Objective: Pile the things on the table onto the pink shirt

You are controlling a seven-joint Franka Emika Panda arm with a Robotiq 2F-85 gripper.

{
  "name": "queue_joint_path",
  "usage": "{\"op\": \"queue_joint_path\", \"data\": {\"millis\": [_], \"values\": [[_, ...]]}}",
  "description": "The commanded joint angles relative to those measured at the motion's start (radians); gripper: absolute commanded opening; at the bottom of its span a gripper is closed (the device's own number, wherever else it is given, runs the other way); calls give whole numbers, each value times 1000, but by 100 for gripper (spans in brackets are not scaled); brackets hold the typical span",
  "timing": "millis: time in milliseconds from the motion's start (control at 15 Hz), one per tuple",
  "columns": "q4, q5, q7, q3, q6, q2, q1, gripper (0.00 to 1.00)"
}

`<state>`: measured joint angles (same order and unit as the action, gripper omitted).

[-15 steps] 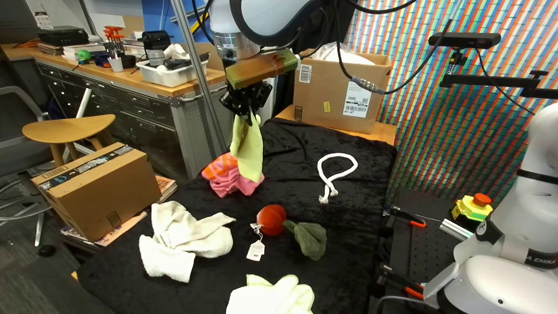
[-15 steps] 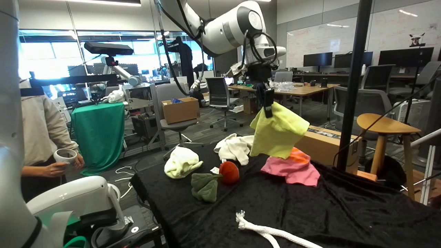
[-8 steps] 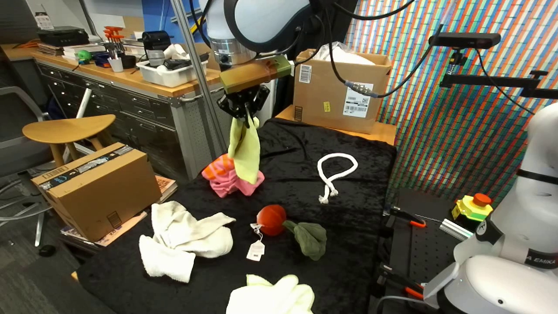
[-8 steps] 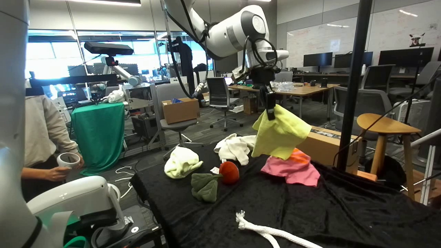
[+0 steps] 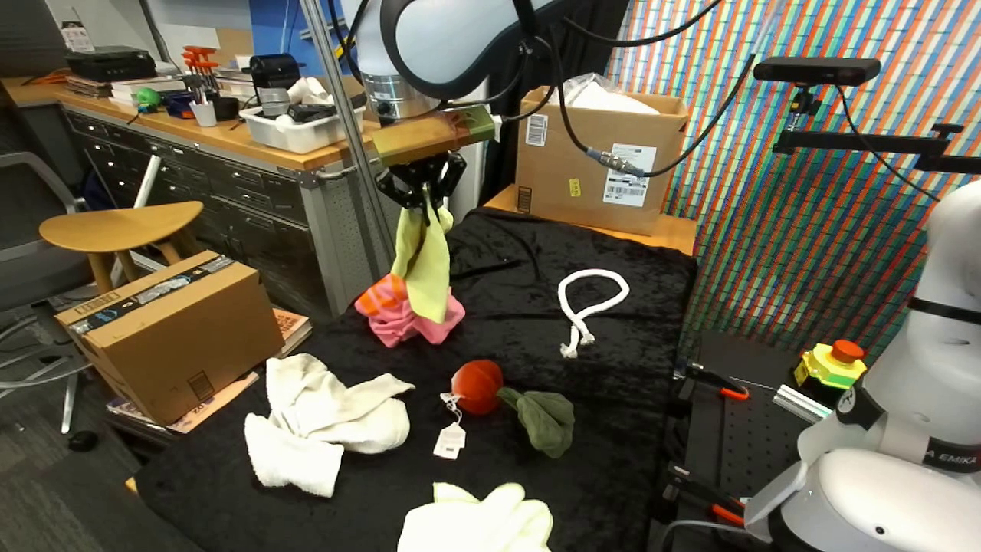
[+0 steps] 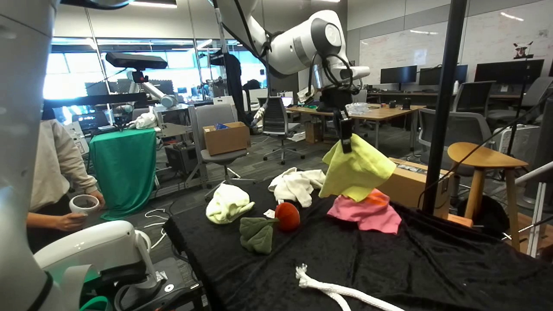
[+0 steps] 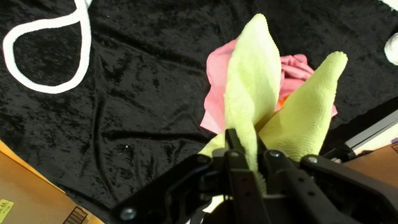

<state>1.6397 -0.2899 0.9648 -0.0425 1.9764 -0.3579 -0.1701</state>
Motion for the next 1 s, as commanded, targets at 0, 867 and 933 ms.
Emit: {"op": "queue_joint_path", "data": {"millis": [0,867,933], "values": [[-45,15,28,20,-2,-27,-15,8],[19,19,-40,38,-70,-2,9,100],[50,18,-40,47,-76,12,17,100]]}}
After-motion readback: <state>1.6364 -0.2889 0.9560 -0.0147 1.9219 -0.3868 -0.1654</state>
